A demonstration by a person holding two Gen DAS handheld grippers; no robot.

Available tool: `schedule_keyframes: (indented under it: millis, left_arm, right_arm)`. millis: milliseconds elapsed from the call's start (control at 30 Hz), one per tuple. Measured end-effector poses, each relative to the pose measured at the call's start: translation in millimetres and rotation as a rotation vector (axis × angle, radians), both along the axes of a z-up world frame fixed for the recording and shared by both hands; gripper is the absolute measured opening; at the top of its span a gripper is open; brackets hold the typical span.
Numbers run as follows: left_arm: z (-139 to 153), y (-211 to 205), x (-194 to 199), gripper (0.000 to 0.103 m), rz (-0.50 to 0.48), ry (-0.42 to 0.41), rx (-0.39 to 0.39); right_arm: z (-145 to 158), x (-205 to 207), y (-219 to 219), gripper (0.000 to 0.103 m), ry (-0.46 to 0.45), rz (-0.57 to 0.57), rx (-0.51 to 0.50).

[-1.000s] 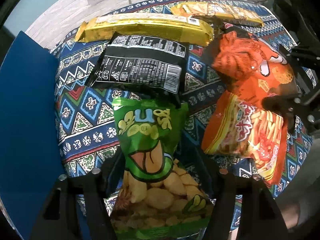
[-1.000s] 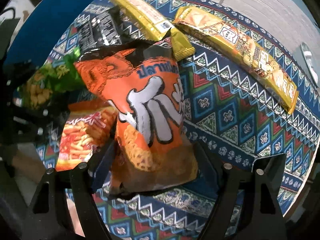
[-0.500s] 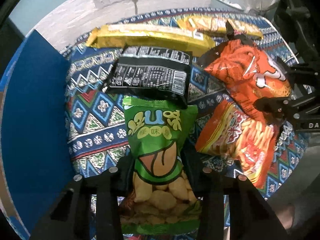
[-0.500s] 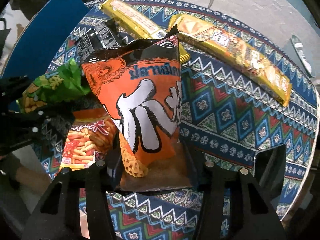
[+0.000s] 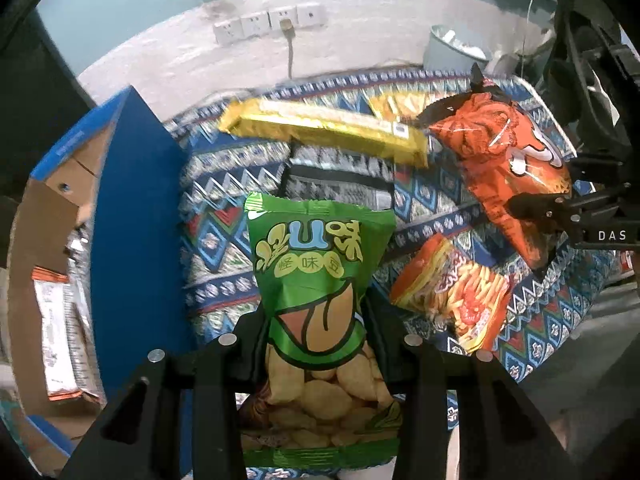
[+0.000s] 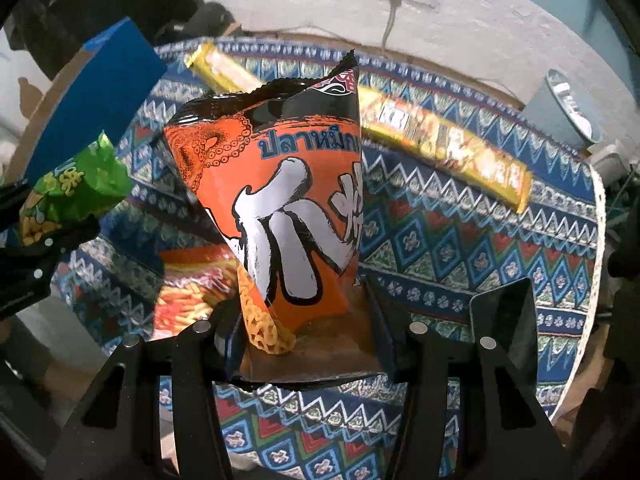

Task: Organize snacks
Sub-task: 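Lift both held bags and carry them over the cardboard box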

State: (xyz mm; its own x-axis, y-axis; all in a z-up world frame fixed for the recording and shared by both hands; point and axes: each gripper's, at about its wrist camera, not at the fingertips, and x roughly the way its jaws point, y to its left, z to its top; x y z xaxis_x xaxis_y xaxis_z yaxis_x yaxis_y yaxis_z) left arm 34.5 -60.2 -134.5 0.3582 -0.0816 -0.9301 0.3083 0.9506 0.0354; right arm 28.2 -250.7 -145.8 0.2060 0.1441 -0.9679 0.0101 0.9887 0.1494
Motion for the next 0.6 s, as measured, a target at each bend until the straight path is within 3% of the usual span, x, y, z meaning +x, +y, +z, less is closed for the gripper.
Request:
schedule_keyframes:
  millis: [600]
  left_arm:
    - [60.1,41.7,6.6,0.041,0.097,-0.141,-0.016]
  right_arm:
    - [78.7,29.1,26.6,0.052,-0.162,-0.006,0.028]
